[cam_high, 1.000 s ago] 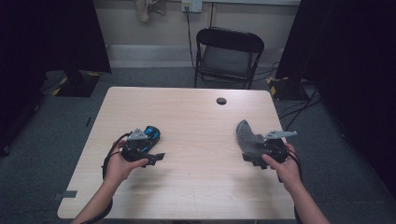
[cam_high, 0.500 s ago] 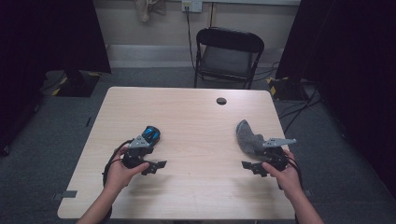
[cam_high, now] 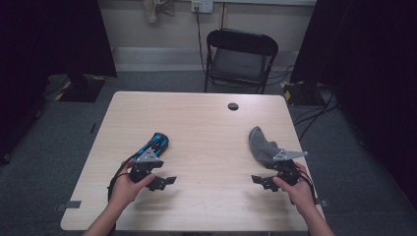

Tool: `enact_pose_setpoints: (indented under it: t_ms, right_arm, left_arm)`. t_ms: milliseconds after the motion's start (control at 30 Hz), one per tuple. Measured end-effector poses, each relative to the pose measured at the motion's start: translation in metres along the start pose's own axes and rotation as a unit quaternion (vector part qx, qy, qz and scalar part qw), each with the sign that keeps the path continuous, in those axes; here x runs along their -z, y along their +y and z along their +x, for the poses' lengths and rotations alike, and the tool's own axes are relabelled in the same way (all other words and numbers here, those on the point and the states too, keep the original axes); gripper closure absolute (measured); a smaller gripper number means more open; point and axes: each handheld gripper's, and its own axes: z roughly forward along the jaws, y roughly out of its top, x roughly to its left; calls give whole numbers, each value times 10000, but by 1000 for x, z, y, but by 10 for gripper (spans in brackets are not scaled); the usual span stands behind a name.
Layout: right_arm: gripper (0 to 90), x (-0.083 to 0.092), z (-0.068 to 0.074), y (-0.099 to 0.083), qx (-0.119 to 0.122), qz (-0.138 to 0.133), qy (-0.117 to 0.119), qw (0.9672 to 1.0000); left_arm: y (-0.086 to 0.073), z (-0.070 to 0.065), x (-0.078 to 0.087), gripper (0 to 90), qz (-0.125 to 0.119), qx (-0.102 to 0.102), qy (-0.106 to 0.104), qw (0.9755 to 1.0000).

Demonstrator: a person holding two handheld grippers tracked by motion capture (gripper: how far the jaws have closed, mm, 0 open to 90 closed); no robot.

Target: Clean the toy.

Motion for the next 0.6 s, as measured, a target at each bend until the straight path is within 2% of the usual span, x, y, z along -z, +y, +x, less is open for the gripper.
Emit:
enact_pose_setpoints:
  t_ms: [400, 600]
  right_arm:
    - [150, -8, 8, -7, 39, 44, 64, 10000]
    - [150, -12, 11, -11, 94, 109, 96, 9999]
  left_arm:
    - [-8, -7, -3, 158, 40, -135, -65, 9999]
    - [-11, -10, -6, 158, 48, -147, -175, 9997]
